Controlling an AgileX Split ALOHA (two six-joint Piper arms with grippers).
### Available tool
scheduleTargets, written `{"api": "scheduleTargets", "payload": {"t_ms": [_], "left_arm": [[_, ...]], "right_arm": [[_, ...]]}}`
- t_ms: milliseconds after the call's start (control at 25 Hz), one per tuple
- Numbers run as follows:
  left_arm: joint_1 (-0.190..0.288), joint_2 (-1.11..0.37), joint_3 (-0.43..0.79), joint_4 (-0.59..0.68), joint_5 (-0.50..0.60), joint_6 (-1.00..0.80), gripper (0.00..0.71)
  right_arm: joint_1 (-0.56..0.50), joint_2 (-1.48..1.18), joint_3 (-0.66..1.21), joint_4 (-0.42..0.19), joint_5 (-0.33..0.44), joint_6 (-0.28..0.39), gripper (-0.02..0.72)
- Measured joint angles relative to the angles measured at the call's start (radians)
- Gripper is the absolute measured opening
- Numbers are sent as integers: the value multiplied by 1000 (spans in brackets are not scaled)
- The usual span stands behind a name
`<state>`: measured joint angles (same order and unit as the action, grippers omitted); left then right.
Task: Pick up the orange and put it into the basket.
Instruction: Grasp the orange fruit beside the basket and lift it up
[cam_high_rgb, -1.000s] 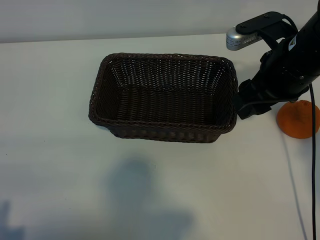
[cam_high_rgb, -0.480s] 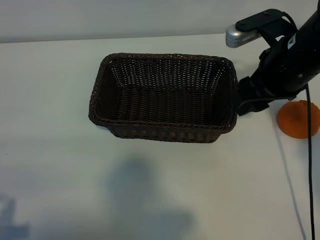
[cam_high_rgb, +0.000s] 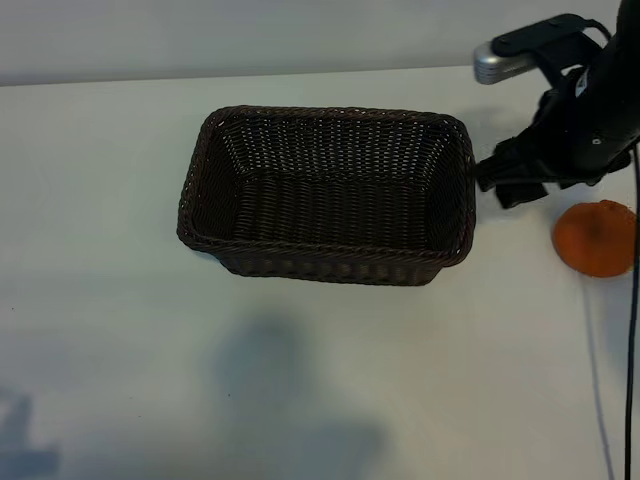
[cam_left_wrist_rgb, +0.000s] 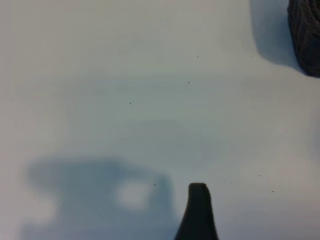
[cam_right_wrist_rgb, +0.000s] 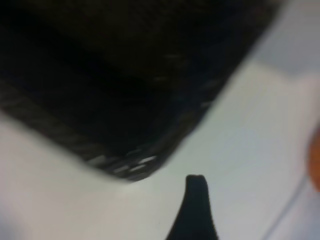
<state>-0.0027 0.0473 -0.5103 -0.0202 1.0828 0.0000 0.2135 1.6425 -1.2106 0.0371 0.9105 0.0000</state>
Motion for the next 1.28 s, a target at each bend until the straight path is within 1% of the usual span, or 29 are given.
{"api": "scheduleTargets", "payload": {"t_ms": [80, 240, 440, 520, 680, 840, 920, 960, 1000, 1040, 1080, 1160, 1200, 1240, 1280], "left_arm": [[0, 0, 0, 0, -1, 0, 592], [0, -47, 0, 0, -4, 0, 592], [-7, -57, 0, 0, -4, 0, 592], [-8, -57, 0, 0, -4, 0, 592], [-8, -57, 0, 0, -4, 0, 592], [-8, -57, 0, 0, -4, 0, 592], [-8, -57, 0, 0, -4, 0, 591], [-8, -57, 0, 0, -4, 0, 591], [-8, -57, 0, 0, -4, 0, 591], [-8, -57, 0, 0, -4, 0, 591], [-8, -57, 0, 0, -4, 0, 591], [-8, -57, 0, 0, -4, 0, 591], [-8, -57, 0, 0, -4, 0, 591], [-8, -57, 0, 0, -4, 0, 591], [-8, -57, 0, 0, -4, 0, 591]], "right_arm": [[-37, 33, 0, -16, -20, 24, 572], [-130, 86, 0, -19, -67, 49, 572], [-248, 150, 0, -19, -81, 54, 572], [-277, 174, 0, -16, -81, 38, 572], [-298, 212, 0, 2, -96, 13, 572], [-299, 261, -2, 21, -99, 10, 572], [-299, 292, -3, 23, -91, 10, 555], [-299, 303, -3, 25, -84, 10, 535], [-299, 314, -3, 26, -78, 9, 496], [-299, 320, -3, 27, -77, 9, 438], [-299, 323, -4, 28, -76, 9, 377], [-299, 323, -7, 30, -73, 9, 205], [-299, 323, -8, 30, -71, 9, 137], [-299, 323, -9, 30, -68, 9, 106], [-299, 323, -9, 30, -67, 9, 94]]}}
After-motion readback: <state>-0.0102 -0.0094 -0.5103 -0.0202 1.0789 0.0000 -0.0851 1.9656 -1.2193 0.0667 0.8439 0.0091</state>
